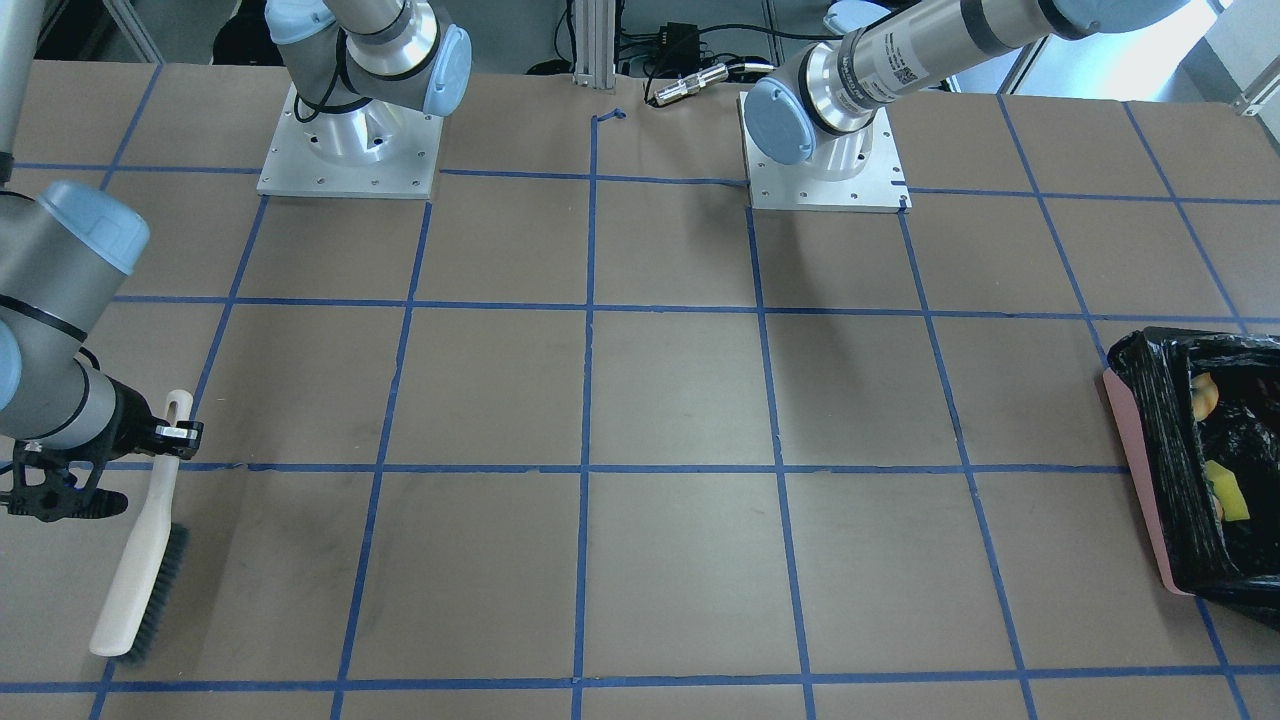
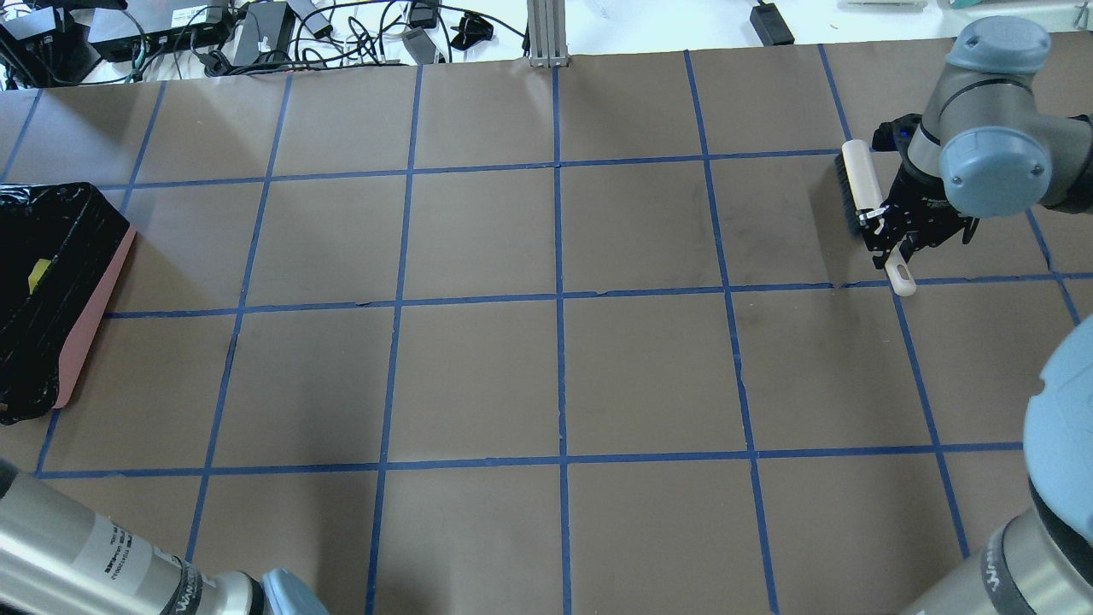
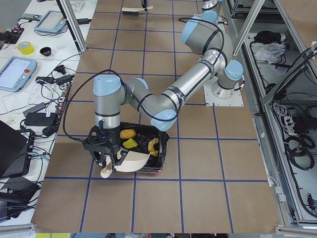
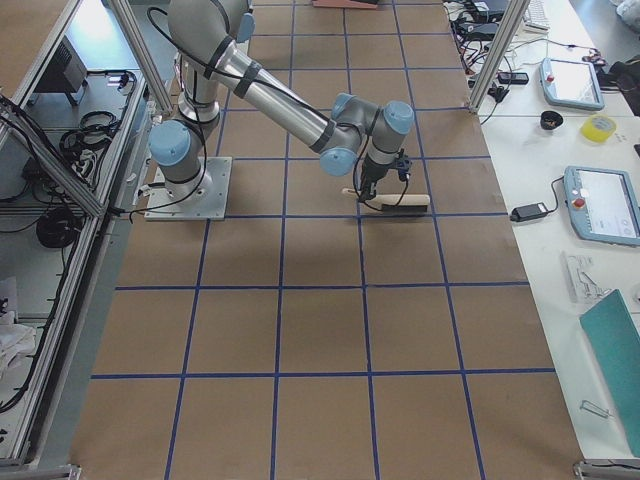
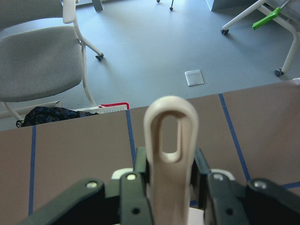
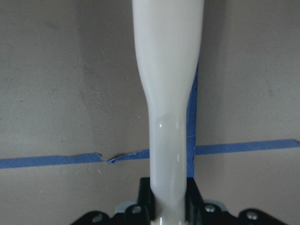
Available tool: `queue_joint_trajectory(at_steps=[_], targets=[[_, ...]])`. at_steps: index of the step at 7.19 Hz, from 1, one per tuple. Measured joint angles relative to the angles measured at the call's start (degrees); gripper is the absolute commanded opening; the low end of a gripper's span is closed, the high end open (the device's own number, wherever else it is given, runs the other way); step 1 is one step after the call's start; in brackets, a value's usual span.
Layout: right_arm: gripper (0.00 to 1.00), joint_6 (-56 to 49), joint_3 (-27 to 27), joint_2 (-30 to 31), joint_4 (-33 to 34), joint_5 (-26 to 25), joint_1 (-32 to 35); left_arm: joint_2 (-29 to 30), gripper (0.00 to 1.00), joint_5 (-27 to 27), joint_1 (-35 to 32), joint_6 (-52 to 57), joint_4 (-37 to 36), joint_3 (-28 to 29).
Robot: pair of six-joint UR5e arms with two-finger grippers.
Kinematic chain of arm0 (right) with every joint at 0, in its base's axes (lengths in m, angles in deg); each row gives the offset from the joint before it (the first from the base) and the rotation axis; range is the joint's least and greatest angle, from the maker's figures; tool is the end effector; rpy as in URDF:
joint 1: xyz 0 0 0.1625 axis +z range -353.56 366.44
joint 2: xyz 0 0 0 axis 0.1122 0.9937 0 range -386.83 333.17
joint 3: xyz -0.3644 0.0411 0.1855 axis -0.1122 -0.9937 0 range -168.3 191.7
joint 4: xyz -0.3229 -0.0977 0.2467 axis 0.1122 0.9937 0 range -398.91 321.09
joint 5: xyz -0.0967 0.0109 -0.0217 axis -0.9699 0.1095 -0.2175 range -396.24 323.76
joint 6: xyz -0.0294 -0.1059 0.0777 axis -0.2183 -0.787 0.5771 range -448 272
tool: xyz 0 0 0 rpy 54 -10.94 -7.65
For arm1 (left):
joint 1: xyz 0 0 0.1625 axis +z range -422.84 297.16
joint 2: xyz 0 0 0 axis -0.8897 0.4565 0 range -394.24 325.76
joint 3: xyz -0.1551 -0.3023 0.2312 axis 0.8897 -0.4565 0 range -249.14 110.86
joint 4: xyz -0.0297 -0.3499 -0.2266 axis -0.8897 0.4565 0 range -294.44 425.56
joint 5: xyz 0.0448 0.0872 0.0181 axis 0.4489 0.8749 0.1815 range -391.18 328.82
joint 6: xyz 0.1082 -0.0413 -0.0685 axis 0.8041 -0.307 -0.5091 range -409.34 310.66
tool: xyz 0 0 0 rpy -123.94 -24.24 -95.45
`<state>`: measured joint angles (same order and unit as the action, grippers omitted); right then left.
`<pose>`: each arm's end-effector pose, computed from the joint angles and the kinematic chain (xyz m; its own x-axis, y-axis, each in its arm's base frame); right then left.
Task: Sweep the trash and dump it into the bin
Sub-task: 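Bring the empty dustpan back and set it on the table with the left gripper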
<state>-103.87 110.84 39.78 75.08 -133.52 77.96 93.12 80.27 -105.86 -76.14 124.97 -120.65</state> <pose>-0.0722 -0.5830 0.1798 -0.9964 0.0287 0.0799 0.0425 0.9833 0.1771 0.5245 -0.6046 0.4428 -0.1609 -0.9861 -0.0406 -0.7781 0.1520 -0.6095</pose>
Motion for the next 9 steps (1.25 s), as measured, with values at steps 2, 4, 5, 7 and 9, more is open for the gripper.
queue_joint_trajectory(at_steps=[2,4,5,7,9], targets=[[0.17,-0.3,0.0,0.0,0.2,0.0,0.0,0.0,0.0,-4.7,0.0,-0.7,4.2,1.9],[0.44,-0.5,0.0,0.0,0.3,-0.3,0.0,-1.1,0.0,-10.3,0.0,-2.6,10.4,2.5],[0.48,-0.3,-0.1,0.1,0.3,-0.2,0.0,-1.7,0.0,-12.4,0.0,-3.3,15.3,2.9],[0.68,0.1,-0.2,0.5,0.4,-0.2,0.0,-2.3,0.0,-15.3,-0.9,-5.4,26.5,3.5],[0.89,0.1,-0.3,0.7,0.4,0.0,0.0,-2.4,0.0,-18.7,-3.4,-10.0,32.8,2.9]])
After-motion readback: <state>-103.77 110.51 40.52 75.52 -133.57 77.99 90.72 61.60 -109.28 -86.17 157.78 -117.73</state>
